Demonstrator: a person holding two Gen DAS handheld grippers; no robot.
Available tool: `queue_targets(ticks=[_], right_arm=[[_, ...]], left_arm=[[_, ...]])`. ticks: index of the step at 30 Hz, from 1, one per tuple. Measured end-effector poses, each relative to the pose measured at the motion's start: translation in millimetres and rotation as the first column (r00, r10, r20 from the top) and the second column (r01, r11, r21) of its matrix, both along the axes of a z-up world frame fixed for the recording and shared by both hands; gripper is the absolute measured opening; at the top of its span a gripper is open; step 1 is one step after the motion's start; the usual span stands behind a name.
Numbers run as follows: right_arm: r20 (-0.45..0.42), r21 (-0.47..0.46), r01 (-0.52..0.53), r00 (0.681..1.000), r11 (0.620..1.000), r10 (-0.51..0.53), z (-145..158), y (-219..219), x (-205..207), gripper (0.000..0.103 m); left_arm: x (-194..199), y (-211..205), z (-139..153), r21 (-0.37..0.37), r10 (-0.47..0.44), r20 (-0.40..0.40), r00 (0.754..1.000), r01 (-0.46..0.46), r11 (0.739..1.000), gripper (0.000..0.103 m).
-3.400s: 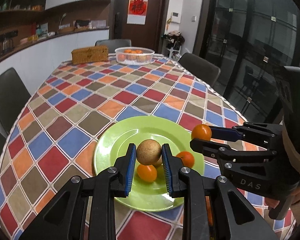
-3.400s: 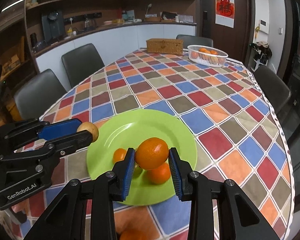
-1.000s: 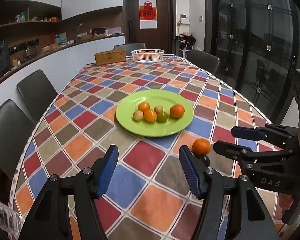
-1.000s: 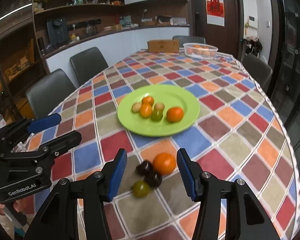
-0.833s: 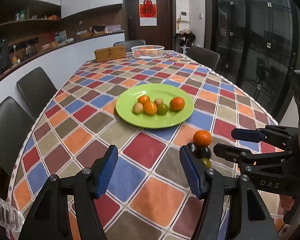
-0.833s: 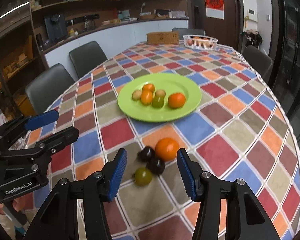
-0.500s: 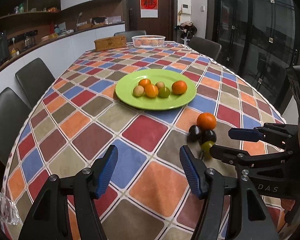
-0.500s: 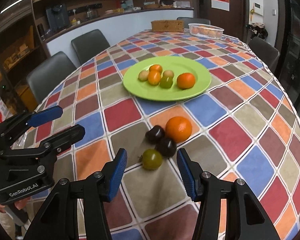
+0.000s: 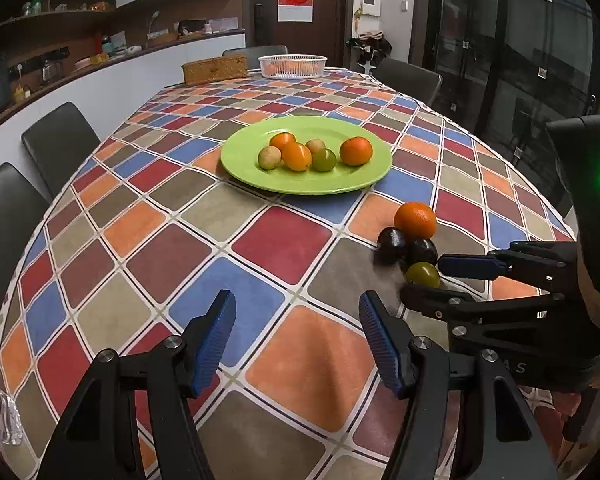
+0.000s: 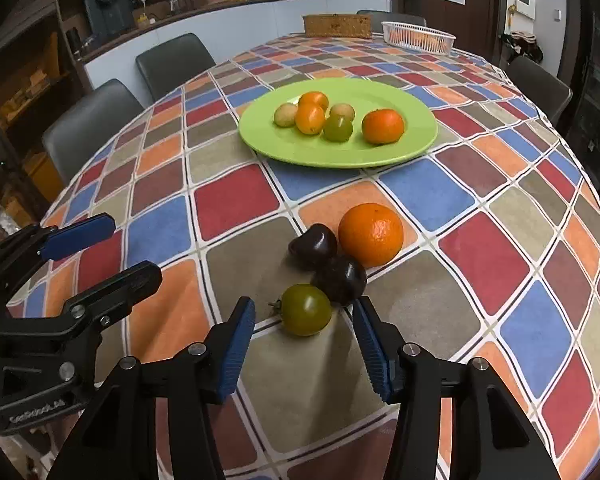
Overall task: Organize fruits
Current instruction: 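Grasp the green fruit with the right tool while the left tool approaches the dark plums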
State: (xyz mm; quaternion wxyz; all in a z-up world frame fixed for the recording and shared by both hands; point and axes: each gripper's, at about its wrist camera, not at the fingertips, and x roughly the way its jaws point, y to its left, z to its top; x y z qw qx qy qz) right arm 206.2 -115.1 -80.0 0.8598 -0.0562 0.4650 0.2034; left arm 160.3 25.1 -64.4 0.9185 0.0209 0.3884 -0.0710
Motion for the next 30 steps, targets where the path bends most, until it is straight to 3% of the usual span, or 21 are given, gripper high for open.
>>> queue_targets(ticks=[9, 24, 30], right_arm=[[-0.023, 0.018, -0.015, 1.0, 1.0, 0.015, -3.3, 0.7, 1.9, 0.035], [0.033, 0.067, 0.042, 0.998, 0.997, -0.044, 18.7, -25.9, -13.6, 0.034], [0.046, 0.088, 0.08, 0.995, 0.993, -0.084, 25.1, -48.8, -17.8, 0.034]], left_arm=[[3.2, -2.3, -2.2, -0.013, -0.01, -0.01, 1.0, 0.01, 1.0, 0.063], [4.1, -27.6, 4.5, -0.014, -0.092, 0.023, 0.995, 0.092, 0.996, 0.063], [7.6, -47.7, 1.9, -0.069, -0.11, 0.01, 0.994, 0.11, 0.991, 0.063]])
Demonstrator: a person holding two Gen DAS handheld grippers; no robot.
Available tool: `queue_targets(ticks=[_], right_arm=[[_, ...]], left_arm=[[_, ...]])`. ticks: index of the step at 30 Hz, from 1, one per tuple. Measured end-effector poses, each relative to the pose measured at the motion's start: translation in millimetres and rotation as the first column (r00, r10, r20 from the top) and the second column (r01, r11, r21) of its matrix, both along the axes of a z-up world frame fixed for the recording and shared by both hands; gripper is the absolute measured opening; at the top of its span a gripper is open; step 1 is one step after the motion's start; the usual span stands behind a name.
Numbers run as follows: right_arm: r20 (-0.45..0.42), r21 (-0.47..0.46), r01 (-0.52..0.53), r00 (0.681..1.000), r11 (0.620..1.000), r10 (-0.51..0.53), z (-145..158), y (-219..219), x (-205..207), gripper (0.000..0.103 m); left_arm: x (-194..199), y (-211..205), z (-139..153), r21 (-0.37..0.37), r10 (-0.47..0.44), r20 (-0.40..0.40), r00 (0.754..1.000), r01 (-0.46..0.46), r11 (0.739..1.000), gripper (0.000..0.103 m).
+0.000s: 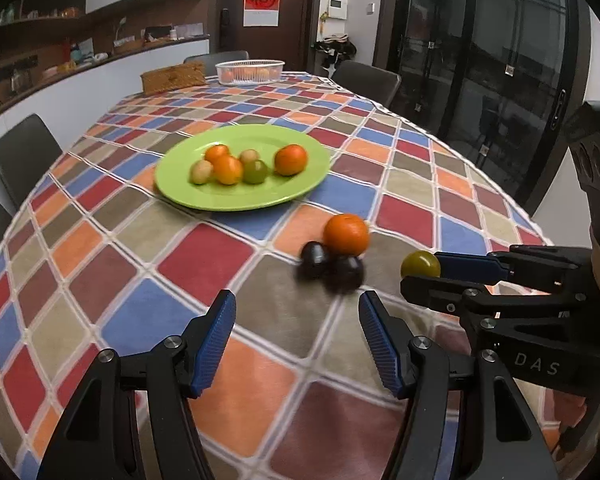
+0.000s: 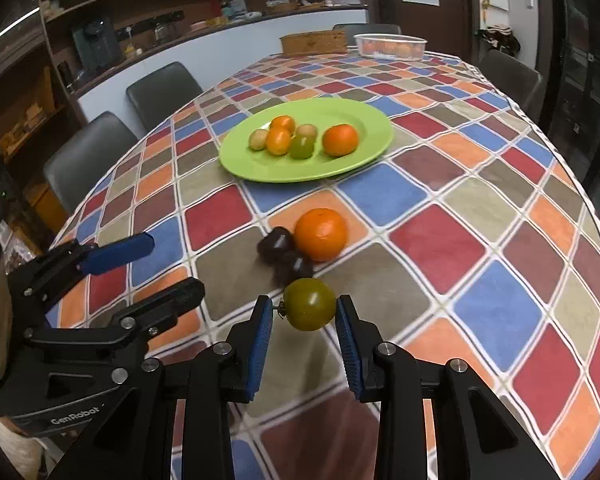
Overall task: Organize fruits
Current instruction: 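Grasp the green fruit with the right tool while the left tool approaches the dark plums, then close the left tool on a dark plum while the right tool holds the green fruit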
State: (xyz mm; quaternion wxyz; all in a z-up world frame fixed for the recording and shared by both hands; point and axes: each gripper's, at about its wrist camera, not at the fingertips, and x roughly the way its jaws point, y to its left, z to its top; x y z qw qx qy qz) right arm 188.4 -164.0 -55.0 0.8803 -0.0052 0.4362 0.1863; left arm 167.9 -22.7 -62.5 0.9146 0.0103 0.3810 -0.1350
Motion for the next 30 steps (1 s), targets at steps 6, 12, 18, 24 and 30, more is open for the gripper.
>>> queue_targets(ticks=[6, 12, 18, 24, 30], right_arm=[[0.013, 0.027, 0.049, 0.999, 0.998, -0.05, 1.0, -25.2, 1.6, 0.034], [0.049, 0.019, 0.085, 0.995, 0.996, -0.085, 3.1, -41.7, 4.8, 0.034], [0.071, 0.03, 0.092, 0.993, 0.995, -0.094, 4.9, -50.1, 6.4, 0.034], [0.06, 0.053, 0.101, 0.993, 0.993, -0.104, -0.2, -58.1, 8.7, 0.034], [0.05, 0.067, 0.104, 0.993, 0.992, -0.108, -3.3, -61.9, 9.5, 0.034]], left_arm=[[12.3, -18.0, -5.1, -0.057, 0.022, -0.038, 0.999, -0.024, 0.998, 0.062], [27.3, -24.7, -12.7, -0.129, 0.06, -0.091, 0.994, -0.072, 0.989, 0.051], [37.5, -35.5, -22.9, -0.135, 0.077, -0.138, 0.987, -0.096, 0.986, 0.041], [43.1, -42.3, -27.9, -0.113, 0.094, -0.15, 0.984, -0.111, 0.987, 0.038], [46.7, -46.1, -29.9, -0.078, 0.11, -0.149, 0.983, -0.123, 0.989, 0.034]])
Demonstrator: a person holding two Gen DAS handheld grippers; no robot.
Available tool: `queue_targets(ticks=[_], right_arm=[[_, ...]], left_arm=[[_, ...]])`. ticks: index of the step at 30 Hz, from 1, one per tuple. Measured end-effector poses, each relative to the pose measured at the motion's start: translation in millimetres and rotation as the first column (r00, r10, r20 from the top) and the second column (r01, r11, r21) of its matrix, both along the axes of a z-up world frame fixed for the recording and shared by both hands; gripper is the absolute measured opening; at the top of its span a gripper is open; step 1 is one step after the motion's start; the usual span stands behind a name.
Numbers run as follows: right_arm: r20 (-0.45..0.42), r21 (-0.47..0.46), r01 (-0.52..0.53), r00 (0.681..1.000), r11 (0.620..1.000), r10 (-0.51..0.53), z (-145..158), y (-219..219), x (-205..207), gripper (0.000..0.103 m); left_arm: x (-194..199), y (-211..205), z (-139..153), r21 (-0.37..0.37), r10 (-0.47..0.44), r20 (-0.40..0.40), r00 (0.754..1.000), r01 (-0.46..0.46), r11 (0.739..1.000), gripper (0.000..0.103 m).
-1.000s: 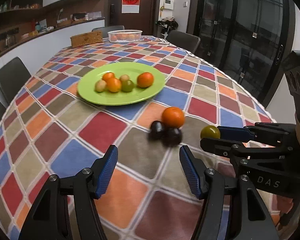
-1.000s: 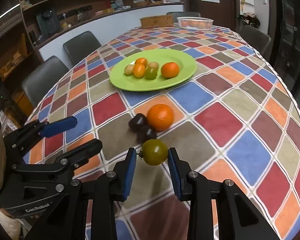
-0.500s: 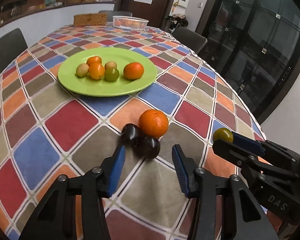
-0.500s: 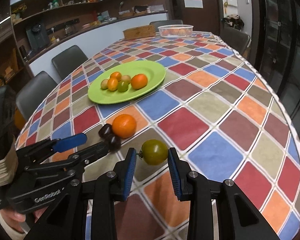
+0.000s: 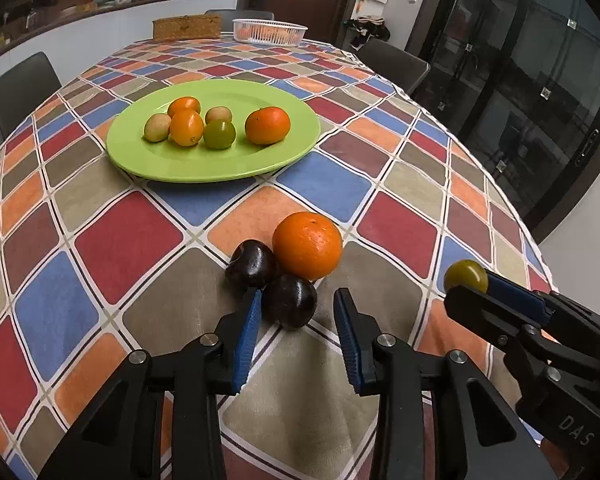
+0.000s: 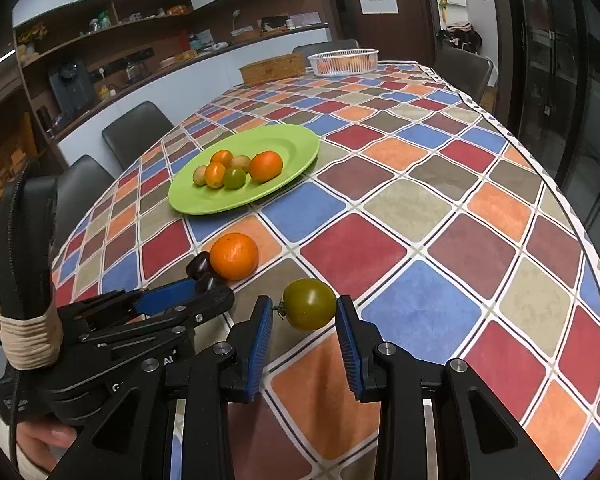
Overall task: Organize fruits
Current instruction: 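Close the left tool on a dark plum while the right tool holds the green fruit, then carry the plum and green fruit onto the green plate and open both tools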
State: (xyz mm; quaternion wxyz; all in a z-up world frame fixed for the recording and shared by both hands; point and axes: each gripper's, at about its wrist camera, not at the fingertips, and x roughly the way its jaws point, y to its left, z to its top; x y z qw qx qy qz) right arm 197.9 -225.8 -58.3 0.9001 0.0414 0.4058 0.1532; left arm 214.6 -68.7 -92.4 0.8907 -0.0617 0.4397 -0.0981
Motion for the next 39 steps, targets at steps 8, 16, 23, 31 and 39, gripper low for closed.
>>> queue_targets(ticks=[8, 16, 23, 31, 39], right_arm=[[0.0, -0.003, -0.005, 1.0, 1.0, 0.005, -0.1, 0.2, 0.2, 0.034], [0.007, 0.006, -0.019, 1.0, 1.0, 0.019, 7.2, 5.6, -2.5, 0.034], [0.035, 0.0, -0.035, 0.999, 0.999, 0.035, 19.5, 12.5, -5.2, 0.034], [0.076, 0.008, -0.062, 0.995, 0.998, 0.061, 38.8, 23.1, -1.0, 0.034], [0.132, 0.017, -0.094, 0.987, 0.995, 0.091, 61.6, 39.5, 20.4, 0.034]], left_arm=[[0.8, 3.8, -0.3, 0.005, -0.002, 0.004, 1.0, 0.002, 1.0, 0.028], [-7.9, 7.1, 12.9, -0.007, -0.019, 0.044, 0.999, 0.019, 1.0, 0.027], [-16.1, 14.4, 33.4, 0.007, -0.031, 0.108, 0.994, 0.03, 1.0, 0.027], [-18.6, 27.9, 59.5, 0.006, -0.031, 0.177, 0.984, 0.03, 1.0, 0.027], [-1.9, 45.8, 82.1, 0.014, -0.028, 0.233, 0.972, 0.025, 1.0, 0.027]])
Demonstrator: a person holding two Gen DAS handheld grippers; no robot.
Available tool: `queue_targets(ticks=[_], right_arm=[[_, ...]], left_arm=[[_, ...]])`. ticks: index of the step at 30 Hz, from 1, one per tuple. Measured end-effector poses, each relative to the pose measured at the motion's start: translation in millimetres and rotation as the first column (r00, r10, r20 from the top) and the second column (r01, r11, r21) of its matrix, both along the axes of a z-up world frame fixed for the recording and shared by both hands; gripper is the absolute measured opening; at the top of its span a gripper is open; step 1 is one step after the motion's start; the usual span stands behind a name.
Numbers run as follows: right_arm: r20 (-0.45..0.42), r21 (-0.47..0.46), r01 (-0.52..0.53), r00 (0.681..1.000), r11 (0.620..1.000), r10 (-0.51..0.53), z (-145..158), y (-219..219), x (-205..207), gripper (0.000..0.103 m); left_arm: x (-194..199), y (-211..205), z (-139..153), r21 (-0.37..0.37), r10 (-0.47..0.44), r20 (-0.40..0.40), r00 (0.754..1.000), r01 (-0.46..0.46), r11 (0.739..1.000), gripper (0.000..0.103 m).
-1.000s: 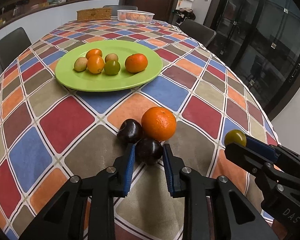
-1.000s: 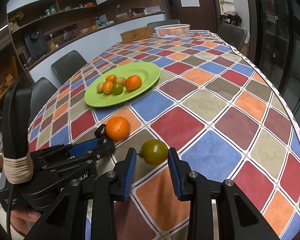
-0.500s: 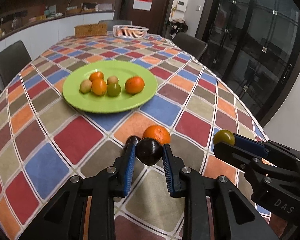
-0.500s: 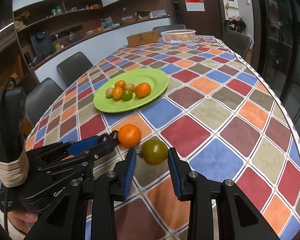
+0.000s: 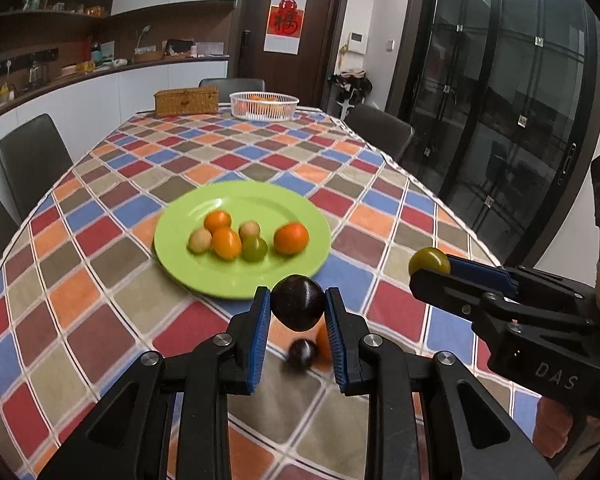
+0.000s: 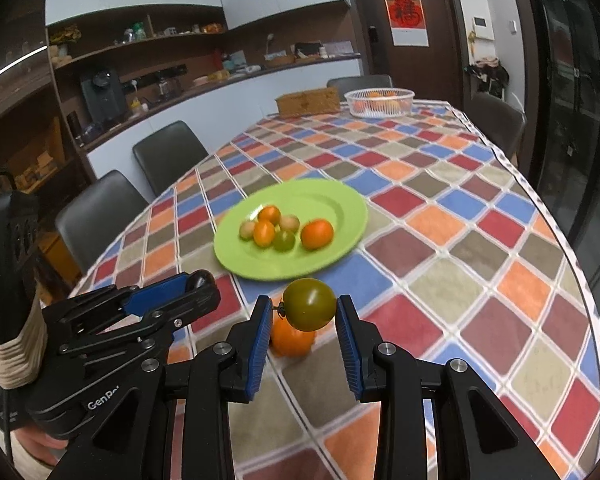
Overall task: Organize fruits
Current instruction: 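Carry the plum and green fruit onto the green plate and open both tools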
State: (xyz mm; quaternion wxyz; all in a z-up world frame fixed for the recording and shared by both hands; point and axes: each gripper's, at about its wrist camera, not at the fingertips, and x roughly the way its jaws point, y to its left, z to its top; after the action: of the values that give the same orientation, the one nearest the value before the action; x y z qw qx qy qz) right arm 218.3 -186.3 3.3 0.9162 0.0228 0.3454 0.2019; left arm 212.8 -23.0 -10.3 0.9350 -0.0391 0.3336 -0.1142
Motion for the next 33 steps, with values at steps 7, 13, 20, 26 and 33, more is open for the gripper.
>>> queue_targets(ticks=[7, 13, 20, 26, 33], right_arm=[[0.026, 0.004, -0.028, 0.999, 1.0, 0.028, 15.2, 14.7, 29.8, 0.034], [0.018, -0.001, -0.043, 0.999, 0.999, 0.043, 19.4, 25.5, 57.1, 0.034], [0.008, -0.041, -0.061, 0.998, 0.997, 0.061, 20.2, 40.8, 91.4, 0.034], [-0.022, -0.075, -0.068, 0.998, 0.995, 0.067, 11.5, 48.8, 120.1, 0.034], [-0.095, -0.077, -0.074, 0.993, 0.994, 0.066, -9.3, 53.8, 156.9, 0.034]], left_arm=[[22.8, 12.4, 12.4, 0.022, 0.006, 0.032, 0.999, -0.007, 1.0, 0.027], [48.3, 23.4, 16.0, 0.026, 0.004, 0.034, 0.999, -0.005, 1.0, 0.027], [82.9, 33.9, 13.1, 0.006, -0.017, 0.016, 1.0, 0.017, 1.0, 0.027], [118.5, 36.4, 4.4, -0.012, -0.035, -0.024, 0.999, 0.035, 0.999, 0.027], [152.7, 40.0, -15.1, -0.044, -0.039, -0.107, 0.993, 0.034, 0.998, 0.027]])
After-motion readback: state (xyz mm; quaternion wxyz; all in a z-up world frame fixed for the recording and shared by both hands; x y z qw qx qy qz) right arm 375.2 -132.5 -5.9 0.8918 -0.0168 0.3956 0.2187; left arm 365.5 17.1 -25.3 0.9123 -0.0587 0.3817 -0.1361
